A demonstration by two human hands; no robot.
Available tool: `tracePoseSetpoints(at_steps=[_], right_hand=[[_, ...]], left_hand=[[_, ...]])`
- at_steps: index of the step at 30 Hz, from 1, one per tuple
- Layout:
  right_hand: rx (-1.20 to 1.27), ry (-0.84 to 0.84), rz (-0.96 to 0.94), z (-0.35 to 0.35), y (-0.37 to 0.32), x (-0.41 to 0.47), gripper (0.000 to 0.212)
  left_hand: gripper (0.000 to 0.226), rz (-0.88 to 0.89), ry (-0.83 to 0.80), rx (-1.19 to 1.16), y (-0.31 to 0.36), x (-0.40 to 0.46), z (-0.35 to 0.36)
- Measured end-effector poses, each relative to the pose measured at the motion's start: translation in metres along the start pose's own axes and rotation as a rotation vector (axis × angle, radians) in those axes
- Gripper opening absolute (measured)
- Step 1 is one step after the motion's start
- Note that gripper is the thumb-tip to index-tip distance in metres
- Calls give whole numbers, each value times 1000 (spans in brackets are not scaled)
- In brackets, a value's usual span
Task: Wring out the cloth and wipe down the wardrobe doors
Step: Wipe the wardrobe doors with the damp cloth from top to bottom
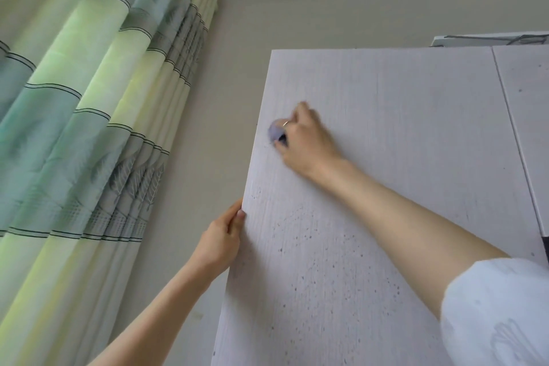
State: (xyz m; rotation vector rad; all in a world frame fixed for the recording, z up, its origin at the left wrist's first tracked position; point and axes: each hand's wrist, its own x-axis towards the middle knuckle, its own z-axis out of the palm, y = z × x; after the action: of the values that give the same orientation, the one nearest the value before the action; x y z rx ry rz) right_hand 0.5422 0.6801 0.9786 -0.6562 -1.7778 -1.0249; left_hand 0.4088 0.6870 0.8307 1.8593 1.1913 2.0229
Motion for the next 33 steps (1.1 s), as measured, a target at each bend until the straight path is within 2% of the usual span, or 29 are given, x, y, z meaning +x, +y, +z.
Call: tracePoseSetpoints(at_steps=[3, 5, 7, 10, 12, 15, 20, 27, 29, 33], right_hand=[[-18, -155, -291, 10, -23, -31, 19], [-70, -203, -375, 4, -19, -34, 23], [-89, -171, -292, -3, -8, -17, 22], [-68, -25, 42, -10, 4, 22, 22], [-62, 0, 127, -5, 0, 37, 24], [-46, -45, 0, 11, -15, 31, 20], [-31, -63, -120, 21, -25, -13, 25], [-10, -322, -429, 15, -45, -107, 32], [-78, -333, -397, 7, -38, -97, 28], [-74, -188, -46, -2, -23, -54, 19]], left_hand=[[31, 9, -7, -15, 1, -1, 0], [32, 9, -16, -15, 0, -1, -1], [32, -1, -18, -37, 0, -2, -1], [34, -9, -26, -45, -2, -3, -2], [33, 2, -36, -63, -1, -5, -3], [31, -45, -63, -126, 3, -8, -4], [26, -273, -131, -284, 3, -19, -11], [28, -530, -153, -417, 1, -44, -24], [29, -542, -157, -387, 3, -49, -25], [30, -515, -101, -365, 6, -51, -21]])
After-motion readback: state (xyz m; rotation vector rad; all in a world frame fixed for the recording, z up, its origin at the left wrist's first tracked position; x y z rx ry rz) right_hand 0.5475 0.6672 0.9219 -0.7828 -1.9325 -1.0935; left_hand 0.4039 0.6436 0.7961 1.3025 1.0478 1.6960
